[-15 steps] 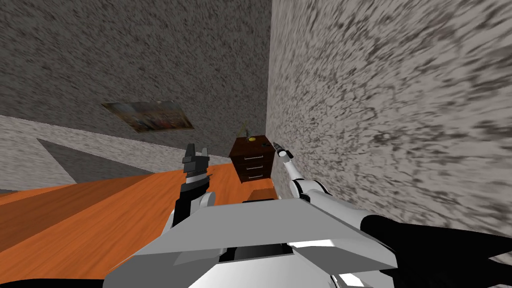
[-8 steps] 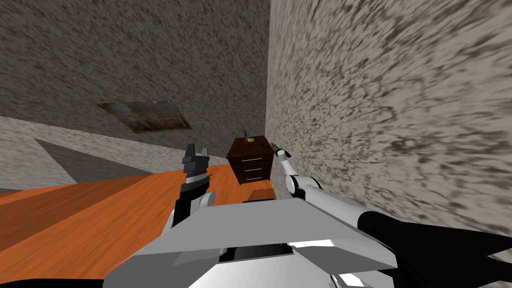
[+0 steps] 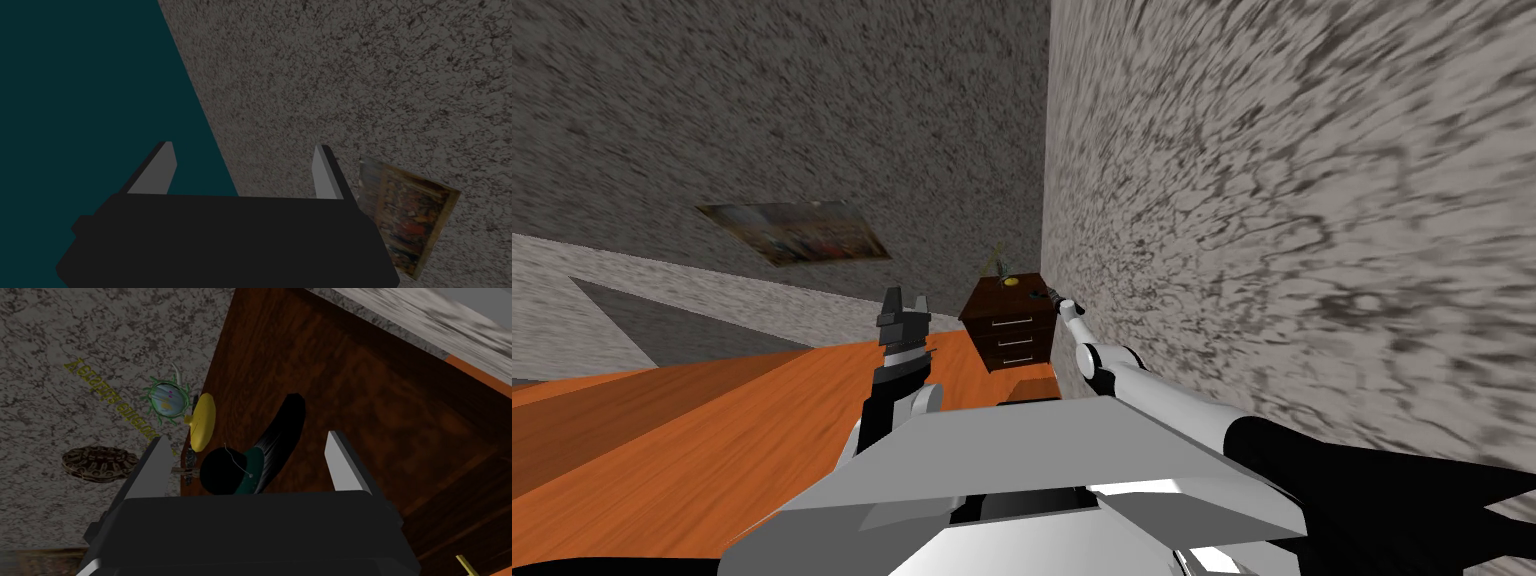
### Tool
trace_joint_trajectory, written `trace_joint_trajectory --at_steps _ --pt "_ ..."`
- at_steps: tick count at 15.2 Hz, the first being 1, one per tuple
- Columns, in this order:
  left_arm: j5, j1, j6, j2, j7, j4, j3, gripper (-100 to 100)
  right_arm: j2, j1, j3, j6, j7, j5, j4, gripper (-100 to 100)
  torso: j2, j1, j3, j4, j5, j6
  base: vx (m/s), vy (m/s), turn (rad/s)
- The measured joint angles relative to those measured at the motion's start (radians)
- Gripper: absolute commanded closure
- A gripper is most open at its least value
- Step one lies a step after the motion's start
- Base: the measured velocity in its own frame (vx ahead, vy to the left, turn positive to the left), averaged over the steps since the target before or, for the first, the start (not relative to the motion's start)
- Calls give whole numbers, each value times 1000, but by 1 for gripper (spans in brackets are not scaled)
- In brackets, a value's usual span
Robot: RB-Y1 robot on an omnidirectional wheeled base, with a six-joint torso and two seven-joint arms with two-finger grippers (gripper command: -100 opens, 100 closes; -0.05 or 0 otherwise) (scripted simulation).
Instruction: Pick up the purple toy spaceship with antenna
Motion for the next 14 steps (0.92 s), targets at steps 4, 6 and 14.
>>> trace_joint_trajectory --at_steps 4,6,14 --pt "0 0 0 0 0 0 0 0 26 -23 -20 23 -25 -5 29 -100 4 5 2 1 1 0 31 -31 -2" --pt "0 0 0 0 0 0 0 0 39 -33 -23 29 -28 -22 43 -100 5 6 3 1 1 0 33 -23 1" --pt "0 0 0 0 0 0 0 0 84 -83 -38 34 59 -168 124 -100 6 7 3 1 1 0 20 -17 3"
